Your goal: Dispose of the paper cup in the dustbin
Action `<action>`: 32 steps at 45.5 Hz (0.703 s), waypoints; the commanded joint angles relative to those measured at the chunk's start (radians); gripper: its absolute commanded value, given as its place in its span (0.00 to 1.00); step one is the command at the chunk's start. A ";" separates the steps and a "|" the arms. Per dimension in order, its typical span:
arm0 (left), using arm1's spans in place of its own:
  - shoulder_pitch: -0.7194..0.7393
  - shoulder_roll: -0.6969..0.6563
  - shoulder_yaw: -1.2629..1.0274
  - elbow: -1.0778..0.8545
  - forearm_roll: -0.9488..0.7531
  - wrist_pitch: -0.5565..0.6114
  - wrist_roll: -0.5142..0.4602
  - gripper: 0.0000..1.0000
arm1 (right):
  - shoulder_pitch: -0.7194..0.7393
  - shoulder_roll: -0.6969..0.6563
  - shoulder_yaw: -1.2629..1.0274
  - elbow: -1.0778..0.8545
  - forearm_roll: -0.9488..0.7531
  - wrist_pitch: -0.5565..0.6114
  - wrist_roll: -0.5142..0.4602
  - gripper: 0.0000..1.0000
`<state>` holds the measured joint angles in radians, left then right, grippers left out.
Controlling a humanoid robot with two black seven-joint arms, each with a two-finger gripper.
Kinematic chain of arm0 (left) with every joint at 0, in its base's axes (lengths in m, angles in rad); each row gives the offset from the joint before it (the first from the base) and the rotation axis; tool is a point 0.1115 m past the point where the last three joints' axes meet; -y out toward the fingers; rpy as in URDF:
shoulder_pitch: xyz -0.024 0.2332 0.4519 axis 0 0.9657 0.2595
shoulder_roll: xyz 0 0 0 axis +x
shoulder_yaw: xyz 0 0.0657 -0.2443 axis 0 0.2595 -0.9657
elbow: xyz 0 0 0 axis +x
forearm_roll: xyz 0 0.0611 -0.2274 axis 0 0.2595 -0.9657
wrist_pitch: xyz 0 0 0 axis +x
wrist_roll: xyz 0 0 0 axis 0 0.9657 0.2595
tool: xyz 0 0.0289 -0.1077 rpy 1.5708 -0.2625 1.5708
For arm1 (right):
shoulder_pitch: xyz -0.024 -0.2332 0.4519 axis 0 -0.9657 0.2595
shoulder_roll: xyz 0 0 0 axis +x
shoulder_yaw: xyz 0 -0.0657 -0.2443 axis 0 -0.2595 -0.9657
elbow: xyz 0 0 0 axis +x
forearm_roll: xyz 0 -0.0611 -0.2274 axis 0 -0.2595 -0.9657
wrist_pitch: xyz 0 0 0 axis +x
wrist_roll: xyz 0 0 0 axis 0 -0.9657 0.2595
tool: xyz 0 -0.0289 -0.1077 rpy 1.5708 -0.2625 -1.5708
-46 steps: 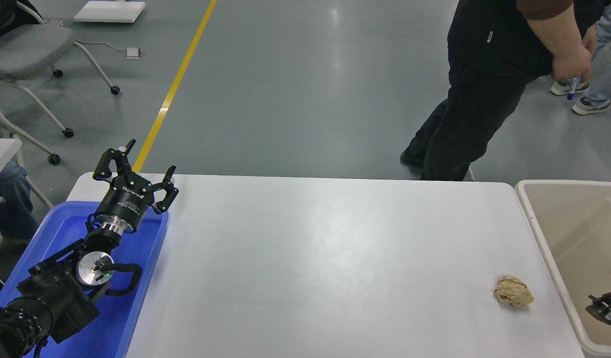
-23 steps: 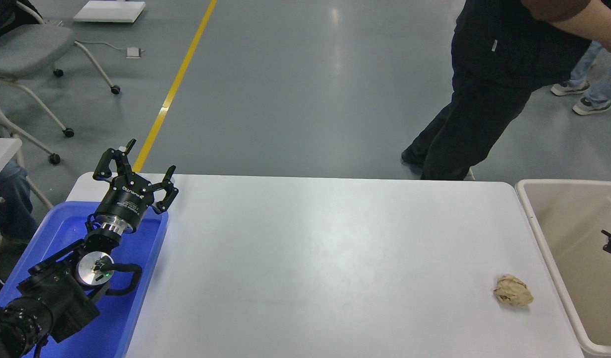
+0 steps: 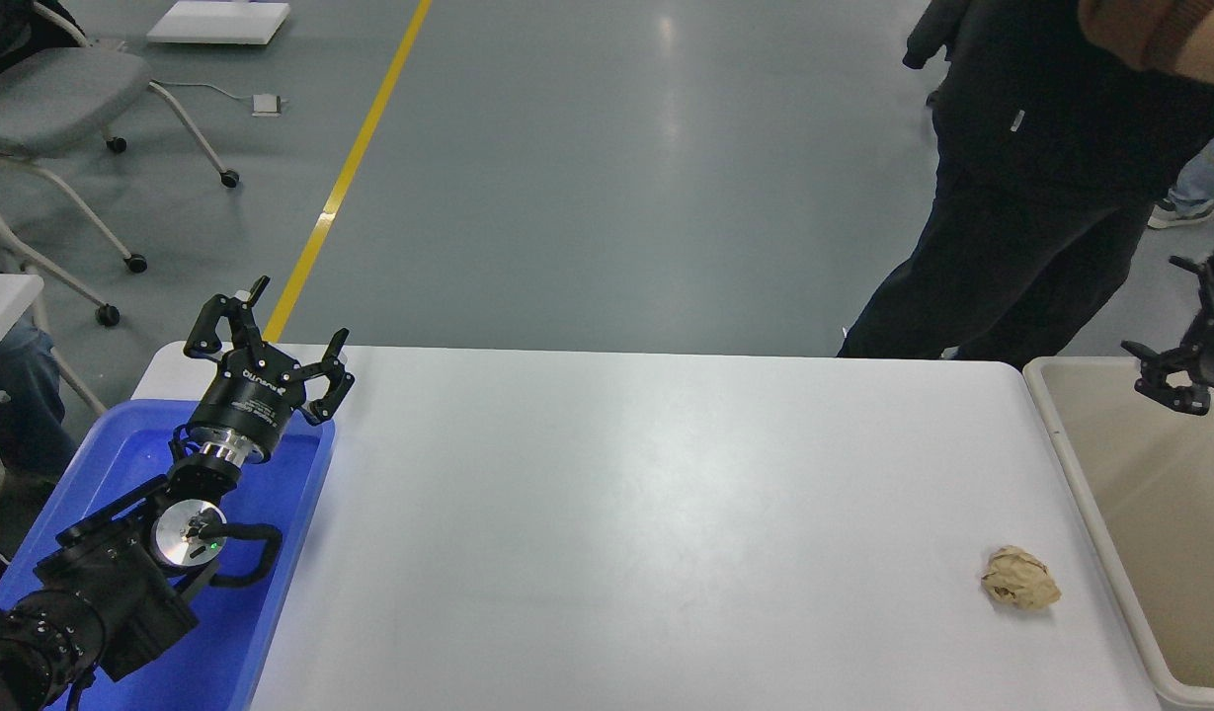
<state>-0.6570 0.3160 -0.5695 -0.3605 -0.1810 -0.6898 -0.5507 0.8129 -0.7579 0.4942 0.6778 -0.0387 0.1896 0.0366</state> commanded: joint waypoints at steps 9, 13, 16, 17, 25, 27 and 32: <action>0.000 0.000 0.000 0.000 0.000 0.000 0.000 1.00 | -0.032 0.088 0.004 0.170 -0.104 -0.114 0.074 0.99; 0.000 0.000 0.000 0.000 0.000 0.001 0.000 1.00 | -0.032 0.120 0.004 0.192 -0.130 -0.151 0.103 0.99; 0.000 0.000 -0.001 0.000 0.000 0.001 0.000 1.00 | -0.032 0.150 0.006 0.201 -0.139 -0.174 0.129 0.99; 0.000 0.000 -0.001 0.000 0.000 0.001 0.000 1.00 | -0.034 0.161 0.006 0.204 -0.139 -0.182 0.137 0.99; -0.001 0.000 -0.001 0.000 0.000 0.000 0.000 1.00 | -0.075 0.196 0.084 0.244 -0.139 -0.182 0.152 0.99; -0.001 0.000 -0.001 0.000 0.000 0.000 0.000 1.00 | -0.093 0.207 0.122 0.258 -0.139 -0.182 0.152 0.99; -0.001 0.000 0.000 0.000 0.000 0.000 0.000 1.00 | -0.129 0.241 0.187 0.273 -0.132 -0.182 0.151 0.99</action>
<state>-0.6576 0.3160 -0.5703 -0.3605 -0.1810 -0.6898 -0.5507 0.7450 -0.5835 0.5704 0.9014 -0.1684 0.0240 0.1695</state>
